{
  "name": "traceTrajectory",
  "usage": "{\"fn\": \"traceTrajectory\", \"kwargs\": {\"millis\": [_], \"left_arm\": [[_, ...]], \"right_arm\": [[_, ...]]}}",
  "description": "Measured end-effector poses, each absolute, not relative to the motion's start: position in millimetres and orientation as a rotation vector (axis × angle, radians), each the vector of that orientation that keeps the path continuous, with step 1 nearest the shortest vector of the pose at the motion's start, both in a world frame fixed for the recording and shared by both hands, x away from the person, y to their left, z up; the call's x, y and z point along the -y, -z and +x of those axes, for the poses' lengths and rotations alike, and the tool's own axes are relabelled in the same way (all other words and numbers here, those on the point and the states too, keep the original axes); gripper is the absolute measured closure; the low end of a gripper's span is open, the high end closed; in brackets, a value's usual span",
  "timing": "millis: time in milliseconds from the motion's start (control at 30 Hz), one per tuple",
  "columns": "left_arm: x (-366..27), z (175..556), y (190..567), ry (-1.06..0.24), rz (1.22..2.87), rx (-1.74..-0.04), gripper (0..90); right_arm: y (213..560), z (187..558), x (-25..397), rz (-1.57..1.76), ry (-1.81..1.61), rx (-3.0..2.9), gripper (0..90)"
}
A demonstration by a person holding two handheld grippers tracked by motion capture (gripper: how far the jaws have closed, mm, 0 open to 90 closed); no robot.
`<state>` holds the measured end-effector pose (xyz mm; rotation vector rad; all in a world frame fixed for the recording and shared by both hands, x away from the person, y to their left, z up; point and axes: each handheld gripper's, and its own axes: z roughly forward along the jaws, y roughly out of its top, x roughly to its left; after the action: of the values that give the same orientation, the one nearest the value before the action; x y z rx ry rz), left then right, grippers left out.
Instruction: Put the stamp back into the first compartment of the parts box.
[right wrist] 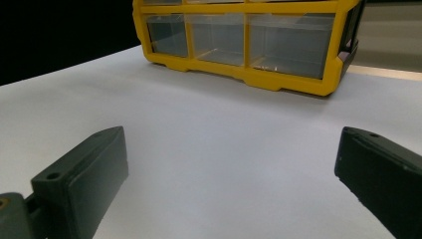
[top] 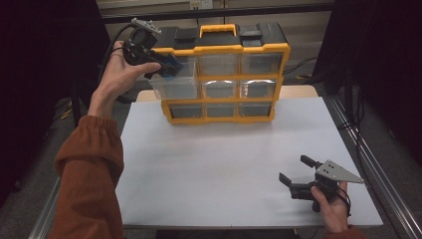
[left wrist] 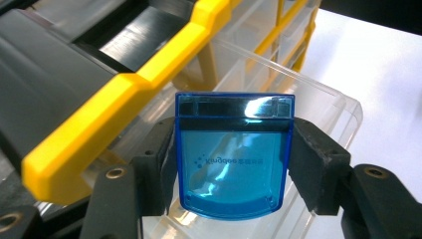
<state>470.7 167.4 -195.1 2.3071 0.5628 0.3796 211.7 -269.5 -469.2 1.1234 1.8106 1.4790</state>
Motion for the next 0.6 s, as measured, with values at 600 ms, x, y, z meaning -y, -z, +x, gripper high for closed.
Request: {"fn": "traceTrajectory", "kwargs": {"millis": [600], "left_arm": [[-168.9,473.3,201.6,-0.366,2.263,-0.585,38.2]], "right_arm": [[469.4,212.2,269.9,1.127,-1.475,-1.809,0.3]]}}
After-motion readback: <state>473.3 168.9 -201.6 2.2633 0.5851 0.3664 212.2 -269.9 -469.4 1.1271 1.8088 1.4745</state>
